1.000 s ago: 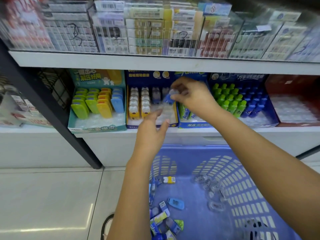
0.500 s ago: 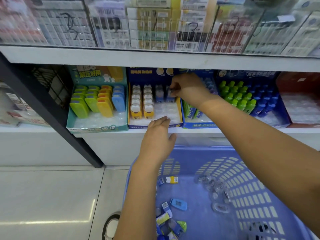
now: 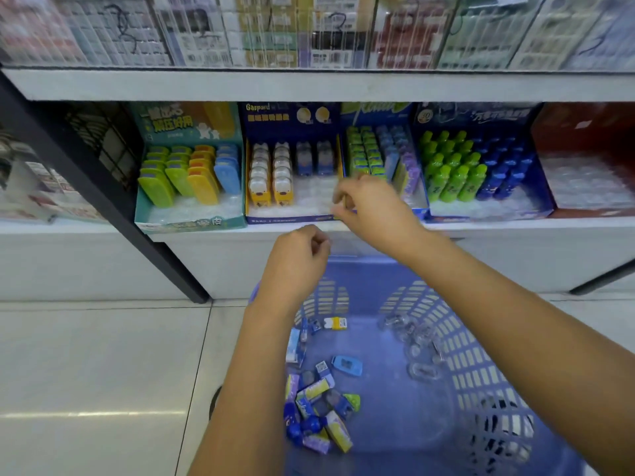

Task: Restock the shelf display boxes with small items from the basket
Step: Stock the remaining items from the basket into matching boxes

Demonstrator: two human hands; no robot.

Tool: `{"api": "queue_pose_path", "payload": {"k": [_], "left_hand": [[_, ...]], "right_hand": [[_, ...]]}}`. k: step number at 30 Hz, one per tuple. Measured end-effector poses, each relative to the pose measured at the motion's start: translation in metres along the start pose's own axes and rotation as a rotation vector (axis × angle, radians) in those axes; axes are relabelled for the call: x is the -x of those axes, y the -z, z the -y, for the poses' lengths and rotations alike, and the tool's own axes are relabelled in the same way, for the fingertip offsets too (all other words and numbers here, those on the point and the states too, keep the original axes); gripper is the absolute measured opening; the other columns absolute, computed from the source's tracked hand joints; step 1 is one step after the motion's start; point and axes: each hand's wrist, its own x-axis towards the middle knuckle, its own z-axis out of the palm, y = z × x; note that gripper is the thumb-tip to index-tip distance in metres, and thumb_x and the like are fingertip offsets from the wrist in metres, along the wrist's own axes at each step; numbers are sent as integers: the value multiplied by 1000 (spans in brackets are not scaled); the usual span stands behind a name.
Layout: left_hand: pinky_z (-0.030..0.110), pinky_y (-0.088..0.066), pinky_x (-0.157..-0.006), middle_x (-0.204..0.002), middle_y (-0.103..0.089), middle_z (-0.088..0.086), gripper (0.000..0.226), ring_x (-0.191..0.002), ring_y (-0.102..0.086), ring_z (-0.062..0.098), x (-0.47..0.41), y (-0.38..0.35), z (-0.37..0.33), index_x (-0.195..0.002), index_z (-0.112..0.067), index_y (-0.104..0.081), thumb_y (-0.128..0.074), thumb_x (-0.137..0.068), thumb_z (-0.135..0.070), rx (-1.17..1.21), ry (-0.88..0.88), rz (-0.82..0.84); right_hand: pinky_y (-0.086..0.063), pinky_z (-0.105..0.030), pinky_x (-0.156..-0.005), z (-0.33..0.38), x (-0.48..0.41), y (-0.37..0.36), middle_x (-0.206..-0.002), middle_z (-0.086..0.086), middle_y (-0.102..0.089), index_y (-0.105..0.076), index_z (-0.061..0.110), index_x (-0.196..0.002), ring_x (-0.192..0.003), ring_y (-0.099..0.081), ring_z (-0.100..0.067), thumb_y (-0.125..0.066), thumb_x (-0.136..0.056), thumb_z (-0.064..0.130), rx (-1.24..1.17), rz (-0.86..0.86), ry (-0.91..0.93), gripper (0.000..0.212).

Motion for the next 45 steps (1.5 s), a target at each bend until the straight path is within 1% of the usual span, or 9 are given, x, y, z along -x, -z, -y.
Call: {"api": "queue_pose_path", "payload": {"k": [4,10,17,21,27,30,35,40,45], "left_hand": [[31,-42,-68,-81,-59,14,14,-78,-57,27,3,-34,31,-80,-11,-62,-51,-89,-12,-288,219,364],[38,-43,-94,-132,-51,21,35,-116,-53,34,27,-106,87,-129,2,-47,-47,-95,-6,-404,415,535],[46,-42,-72,-99,-52,30,12,-83,-55,34,37,-147,125,-100,-3,-52,-42,-95,-6,-344,500,312],[37,-44,-81,-111,-56,16,26,-108,-49,31,43,-166,140,-119,-4,-46,-48,-94,-10,-449,498,286],[33,-42,-87,-113,-59,8,27,-114,-42,27,45,-179,149,-122,-10,-50,-45,-96,-15,-656,402,358],[38,-39,-96,-117,-59,5,23,-118,-42,27,43,-178,148,-114,-19,-59,-52,-93,-26,-731,413,404],[41,-29,-105,-127,-51,8,27,-126,-36,30,52,-181,139,-119,-17,-54,-44,-96,-27,-872,331,524],[36,-38,-96,-114,-62,14,28,-113,-52,31,52,-170,126,-110,-10,-59,-54,-90,-29,-603,349,447],[28,-45,-58,-45,-51,1,28,-49,-49,15,22,-123,78,-58,-12,-54,-68,-82,-15,337,594,454]], "right_hand": [[-38,-23,-72,-26,83,-64,-95,-5,-69,-69,13,-97,-96,-62,-22,-66,-81,20,-66,476,-136,18],[-38,-28,-96,-40,133,-168,-135,-13,-51,-50,7,-133,-123,-49,-27,-60,-85,8,-194,846,-176,49],[-43,-35,-91,-39,154,-225,-130,-14,-40,-45,19,-137,-118,-42,-29,-63,-80,14,-149,847,-92,59],[-44,-35,-76,-42,156,-234,-115,-15,-52,-51,9,-116,-105,-50,-30,-66,-70,11,-246,740,-133,49],[-38,-24,-64,-55,148,-223,-82,-1,-64,-60,22,-77,-80,-58,-18,-68,-70,8,-461,679,-364,17],[-39,-22,-68,-74,142,-202,-73,4,-55,-59,21,-76,-76,-51,-11,-73,-74,7,-661,609,-532,20],[-47,-23,-55,-90,134,-148,-74,-17,-56,-42,14,-83,-53,-59,-10,-54,-89,-3,-1229,557,-776,22],[-27,-18,-48,-92,125,-98,-71,-3,-43,-61,22,-118,-48,-34,-7,-49,-97,21,-1400,567,-696,24],[-26,-15,-45,-78,108,-41,-72,2,-54,-63,21,-119,-49,-32,-6,-40,-99,23,-1639,406,-578,30]]}}
